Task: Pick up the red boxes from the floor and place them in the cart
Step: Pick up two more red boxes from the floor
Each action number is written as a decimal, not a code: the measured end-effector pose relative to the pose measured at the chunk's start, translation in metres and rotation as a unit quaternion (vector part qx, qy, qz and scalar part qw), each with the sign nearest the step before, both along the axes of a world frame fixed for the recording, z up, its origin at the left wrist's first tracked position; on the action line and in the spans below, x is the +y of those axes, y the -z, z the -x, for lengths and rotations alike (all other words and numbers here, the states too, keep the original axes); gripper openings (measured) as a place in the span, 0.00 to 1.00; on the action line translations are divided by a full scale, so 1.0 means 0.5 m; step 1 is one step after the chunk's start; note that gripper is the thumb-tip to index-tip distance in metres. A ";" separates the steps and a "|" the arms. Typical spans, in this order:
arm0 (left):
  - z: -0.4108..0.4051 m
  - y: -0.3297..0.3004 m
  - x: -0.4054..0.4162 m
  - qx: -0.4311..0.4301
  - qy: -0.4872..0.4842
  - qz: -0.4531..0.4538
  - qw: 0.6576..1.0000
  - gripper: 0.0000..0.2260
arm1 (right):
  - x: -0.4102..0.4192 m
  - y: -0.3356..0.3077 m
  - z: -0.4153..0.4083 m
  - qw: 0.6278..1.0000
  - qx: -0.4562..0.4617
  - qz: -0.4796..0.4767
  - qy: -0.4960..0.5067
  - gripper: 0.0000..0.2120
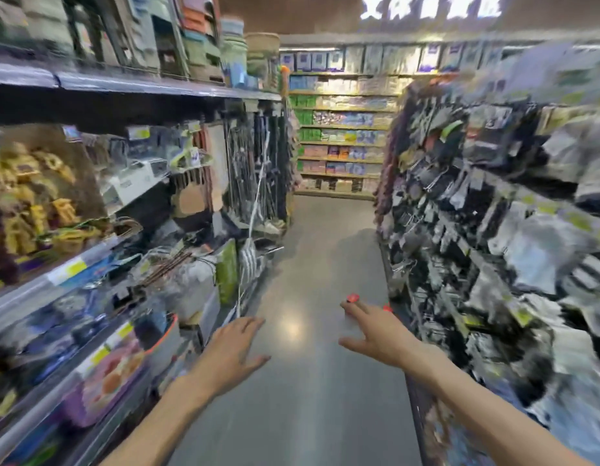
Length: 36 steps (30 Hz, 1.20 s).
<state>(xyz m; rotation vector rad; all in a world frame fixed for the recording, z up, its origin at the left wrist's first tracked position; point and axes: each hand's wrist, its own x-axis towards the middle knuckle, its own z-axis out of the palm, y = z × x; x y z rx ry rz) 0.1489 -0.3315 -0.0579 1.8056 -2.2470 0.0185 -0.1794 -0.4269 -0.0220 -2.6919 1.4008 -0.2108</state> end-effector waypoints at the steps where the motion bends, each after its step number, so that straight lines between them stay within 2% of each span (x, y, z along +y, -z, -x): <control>1: 0.011 -0.004 -0.050 0.003 0.007 0.000 1.000 0.37 | -0.036 -0.006 0.020 1.000 0.004 0.003 0.013 0.38; 7: 0.048 -0.006 -0.334 0.005 0.051 0.010 0.999 0.37 | -0.253 -0.014 0.093 0.997 0.010 0.023 0.068 0.38; 15: 0.018 0.018 -0.773 0.011 0.083 0.009 0.996 0.34 | -0.595 -0.015 0.095 0.987 0.024 0.012 0.159 0.41; 19: 0.013 0.032 -1.002 0.022 0.108 -0.003 0.994 0.37 | -0.745 -0.036 0.087 0.980 0.014 0.006 0.198 0.37; 24: 0.053 0.047 -1.269 0.021 0.134 -0.023 0.990 0.37 | -0.927 -0.044 0.106 0.971 -0.005 -0.011 0.238 0.32; 28: 0.106 0.072 -1.466 0.008 0.158 -0.029 0.987 0.35 | -1.102 -0.006 0.143 0.963 0.002 -0.020 0.267 0.36; 36: 0.224 0.150 -1.899 -0.015 0.171 -0.061 0.983 0.37 | -1.521 0.101 0.247 0.956 -0.028 -0.052 0.287 0.35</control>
